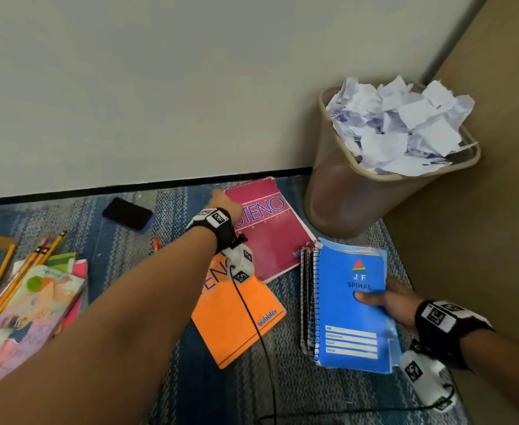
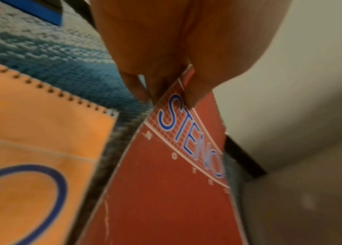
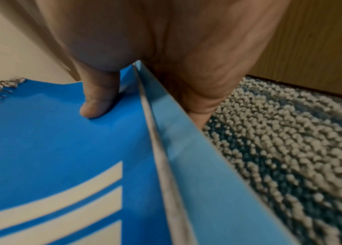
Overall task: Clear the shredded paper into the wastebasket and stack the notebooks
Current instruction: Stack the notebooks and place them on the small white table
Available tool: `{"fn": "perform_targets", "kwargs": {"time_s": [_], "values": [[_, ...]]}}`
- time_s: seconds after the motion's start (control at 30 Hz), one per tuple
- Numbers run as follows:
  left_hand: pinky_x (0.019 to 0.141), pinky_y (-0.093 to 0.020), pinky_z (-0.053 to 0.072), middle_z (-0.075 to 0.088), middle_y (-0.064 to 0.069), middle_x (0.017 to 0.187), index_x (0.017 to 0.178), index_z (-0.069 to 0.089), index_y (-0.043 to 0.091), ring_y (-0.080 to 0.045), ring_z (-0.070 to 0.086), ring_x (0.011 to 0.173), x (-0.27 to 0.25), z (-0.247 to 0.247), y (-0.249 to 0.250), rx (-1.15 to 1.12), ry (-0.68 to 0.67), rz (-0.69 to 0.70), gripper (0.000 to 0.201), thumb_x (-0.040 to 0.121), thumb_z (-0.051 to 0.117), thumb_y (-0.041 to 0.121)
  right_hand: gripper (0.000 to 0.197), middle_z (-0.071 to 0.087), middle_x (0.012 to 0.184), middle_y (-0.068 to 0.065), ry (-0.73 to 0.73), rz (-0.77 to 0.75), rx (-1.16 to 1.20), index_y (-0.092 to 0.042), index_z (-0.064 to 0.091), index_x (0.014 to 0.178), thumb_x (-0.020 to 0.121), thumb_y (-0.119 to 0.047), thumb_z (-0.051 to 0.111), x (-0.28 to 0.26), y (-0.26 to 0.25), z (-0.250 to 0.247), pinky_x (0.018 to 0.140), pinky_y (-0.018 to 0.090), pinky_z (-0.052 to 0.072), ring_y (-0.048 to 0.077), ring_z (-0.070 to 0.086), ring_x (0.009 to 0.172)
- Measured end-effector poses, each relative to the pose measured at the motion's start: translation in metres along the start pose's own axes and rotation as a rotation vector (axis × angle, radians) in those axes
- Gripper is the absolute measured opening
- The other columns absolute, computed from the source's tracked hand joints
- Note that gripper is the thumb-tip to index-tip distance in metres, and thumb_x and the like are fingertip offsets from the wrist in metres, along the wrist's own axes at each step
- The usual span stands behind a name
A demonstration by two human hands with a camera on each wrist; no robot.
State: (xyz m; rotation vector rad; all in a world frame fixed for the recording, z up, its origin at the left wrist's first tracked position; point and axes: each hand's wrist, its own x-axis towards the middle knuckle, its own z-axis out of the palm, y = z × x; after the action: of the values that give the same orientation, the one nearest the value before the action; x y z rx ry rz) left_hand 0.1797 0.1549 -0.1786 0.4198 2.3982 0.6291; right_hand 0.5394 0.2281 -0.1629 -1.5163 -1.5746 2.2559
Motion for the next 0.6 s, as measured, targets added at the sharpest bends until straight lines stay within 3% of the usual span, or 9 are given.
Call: {"fn": "perform_targets", "kwargs": {"time_s": [0.1, 0.2, 0.27, 0.33, 0.37, 0.47, 0.53, 0.6], "values": [[0.074, -0.04, 0.056, 0.062, -0.016, 0.101, 0.127, 0.038, 0.011, -0.034, 0.065, 0.089, -0.017, -0.005, 0.014, -0.187, 0.065, 0.193, 0.042, 0.088, 0.055, 0.013, 0.055, 0.071, 0.112, 0.013, -0.021, 0.037, 0.009, -0.009, 0.06, 0.125, 0.074, -0.012, 0.081, 0.001, 0.001, -0.003, 0.07, 0.037, 0.06, 0.034, 0.07, 0.098], [0.07, -0.034, 0.056, 0.063, -0.007, 0.098, 0.126, 0.044, 0.019, -0.026, 0.066, 0.081, -0.033, -0.031, 0.011, -0.287, 0.163, 0.31, 0.041, 0.088, 0.057, 0.012, 0.091, 0.068, 0.115, 0.02, -0.078, 0.086, 0.05, -0.006, 0.06, 0.124, 0.043, -0.024, 0.098, 0.002, 0.001, -0.008, 0.072, 0.044, 0.059, 0.041, 0.068, 0.1], [0.073, -0.032, 0.056, 0.064, -0.004, 0.099, 0.125, 0.048, 0.02, -0.022, 0.066, 0.082, -0.036, -0.053, -0.006, -0.347, 0.188, 0.317, 0.04, 0.087, 0.058, 0.01, 0.102, 0.067, 0.117, 0.023, -0.084, 0.079, 0.065, -0.003, 0.06, 0.123, 0.032, -0.026, 0.1, 0.001, 0.0, -0.012, 0.078, 0.05, 0.058, 0.043, 0.067, 0.1], [0.08, -0.035, 0.056, 0.065, -0.003, 0.101, 0.122, 0.051, 0.02, -0.022, 0.066, 0.086, -0.037, -0.068, -0.038, -0.361, 0.201, 0.25, 0.041, 0.083, 0.059, 0.008, 0.092, 0.067, 0.114, 0.025, -0.07, 0.1, 0.107, 0.0, 0.061, 0.12, 0.038, -0.019, 0.098, -0.003, -0.008, -0.01, 0.074, 0.049, 0.059, 0.041, 0.069, 0.093], [0.083, -0.036, 0.055, 0.066, -0.004, 0.1, 0.119, 0.053, 0.021, -0.023, 0.065, 0.088, -0.041, -0.069, -0.06, -0.341, 0.204, 0.19, 0.041, 0.081, 0.06, 0.007, 0.076, 0.068, 0.111, 0.025, -0.069, 0.095, 0.134, 0.001, 0.062, 0.118, 0.05, -0.013, 0.092, -0.006, -0.014, -0.007, 0.069, 0.047, 0.06, 0.039, 0.071, 0.088], [0.084, -0.04, 0.054, 0.068, -0.01, 0.099, 0.11, 0.056, 0.017, -0.028, 0.067, 0.093, -0.059, -0.047, -0.118, -0.295, 0.169, 0.08, 0.038, 0.074, 0.065, 0.005, 0.031, 0.071, 0.105, 0.022, -0.078, 0.044, 0.168, 0.001, 0.071, 0.108, 0.079, 0.0, 0.057, -0.018, -0.041, 0.002, 0.064, 0.042, 0.06, 0.034, 0.072, 0.081], [0.085, -0.04, 0.051, 0.067, -0.016, 0.103, 0.115, 0.054, 0.011, -0.034, 0.065, 0.097, -0.077, -0.027, -0.145, -0.153, 0.165, 0.049, 0.042, 0.076, 0.068, 0.009, 0.038, 0.074, 0.094, 0.017, -0.1, 0.007, 0.164, -0.006, 0.079, 0.085, 0.09, 0.005, 0.043, -0.02, -0.054, 0.009, 0.057, 0.036, 0.059, 0.03, 0.073, 0.075], [0.086, -0.04, 0.048, 0.062, -0.021, 0.106, 0.122, 0.05, 0.006, -0.038, 0.061, 0.099, -0.091, -0.013, -0.159, -0.052, 0.194, 0.071, 0.047, 0.078, 0.066, 0.007, 0.045, 0.075, 0.091, 0.014, -0.169, -0.032, 0.18, -0.01, 0.08, 0.079, 0.093, 0.005, 0.04, -0.024, -0.068, 0.025, 0.057, 0.034, 0.059, 0.028, 0.073, 0.075]]}}
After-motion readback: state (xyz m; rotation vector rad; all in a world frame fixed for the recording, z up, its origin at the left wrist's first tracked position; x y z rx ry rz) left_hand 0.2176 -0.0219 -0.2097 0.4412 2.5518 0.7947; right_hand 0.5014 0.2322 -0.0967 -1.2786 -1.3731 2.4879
